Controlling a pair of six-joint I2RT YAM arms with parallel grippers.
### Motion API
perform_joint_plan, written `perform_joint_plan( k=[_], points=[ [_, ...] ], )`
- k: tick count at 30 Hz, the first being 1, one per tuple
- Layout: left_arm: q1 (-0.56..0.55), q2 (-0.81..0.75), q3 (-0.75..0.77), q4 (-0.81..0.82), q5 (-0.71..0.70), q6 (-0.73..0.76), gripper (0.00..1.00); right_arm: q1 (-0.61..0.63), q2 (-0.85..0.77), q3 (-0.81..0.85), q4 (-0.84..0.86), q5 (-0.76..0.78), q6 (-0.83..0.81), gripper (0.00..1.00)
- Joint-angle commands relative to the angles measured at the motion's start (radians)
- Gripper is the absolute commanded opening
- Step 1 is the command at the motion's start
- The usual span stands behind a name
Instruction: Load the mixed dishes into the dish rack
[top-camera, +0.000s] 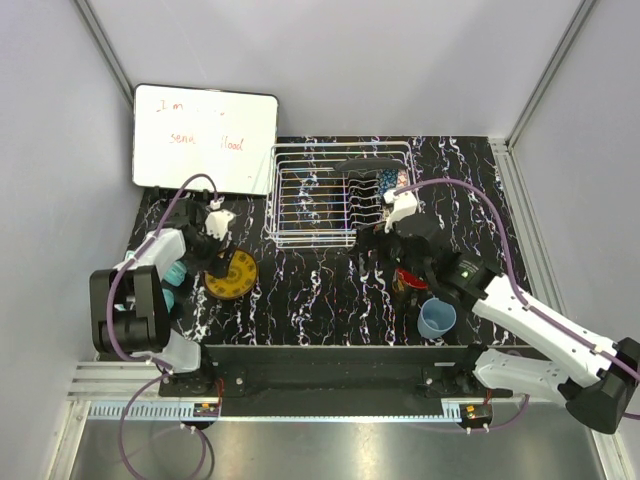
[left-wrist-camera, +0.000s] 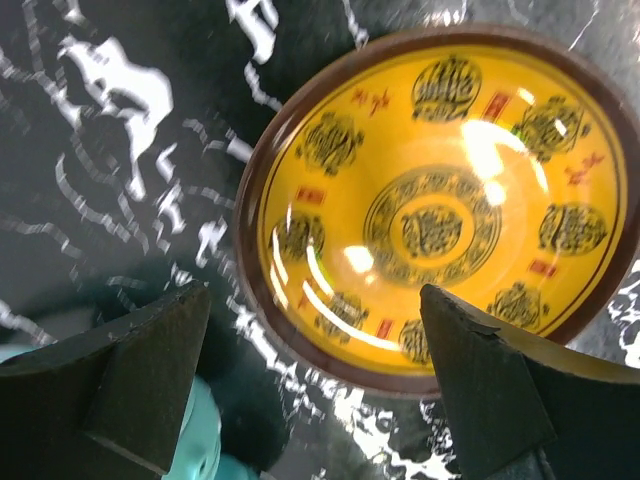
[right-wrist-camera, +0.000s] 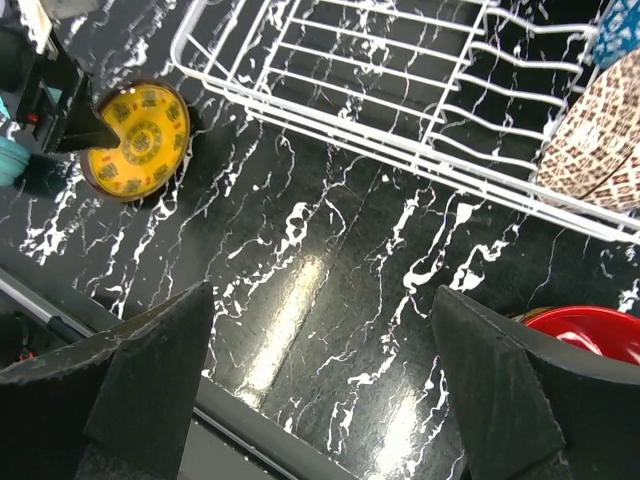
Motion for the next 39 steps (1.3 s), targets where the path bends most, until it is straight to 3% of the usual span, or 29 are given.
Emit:
perform_joint_plan(
  k=[1, 8, 14, 19, 23, 28, 33, 39],
  points=[
    [0.001, 0.051, 0.044, 0.034, 0.086, -0.005, 0.89, -0.003, 0.028, -0.030, 0.050, 0.010, 0.028, 0.96],
    [0.002, 0.152, 0.053, 0.055, 0.102, 0.003, 0.88, -0.004, 0.018, -0.064, 0.060, 0.006, 0.042, 0.95],
    [-0.028, 0.151, 0.052, 0.023, 0.166, -0.020, 0.79, -0.004, 0.042, -0.078, 0.063, -0.006, 0.047, 0.94],
    [-0.081, 0.099, 0.041, -0.027, 0.192, -0.020, 0.60, -0.004, 0.091, -0.069, 0.085, -0.036, 0.038, 0.94],
    [-0.094, 0.090, 0.044, -0.057, 0.191, -0.002, 0.52, -0.004, 0.110, -0.066, 0.093, -0.052, 0.038, 0.93],
    [-0.095, 0.108, 0.065, -0.077, 0.201, -0.002, 0.32, -0.004, 0.120, -0.078, 0.097, -0.114, 0.030, 0.90],
    [-0.095, 0.127, 0.105, -0.101, 0.211, -0.002, 0.05, -0.003, 0.243, -0.113, 0.116, -0.275, -0.037, 0.86],
    [-0.120, 0.099, 0.119, -0.129, 0.228, -0.011, 0.00, 0.005, 0.381, -0.109, 0.221, -0.370, -0.064, 0.91]
  ],
)
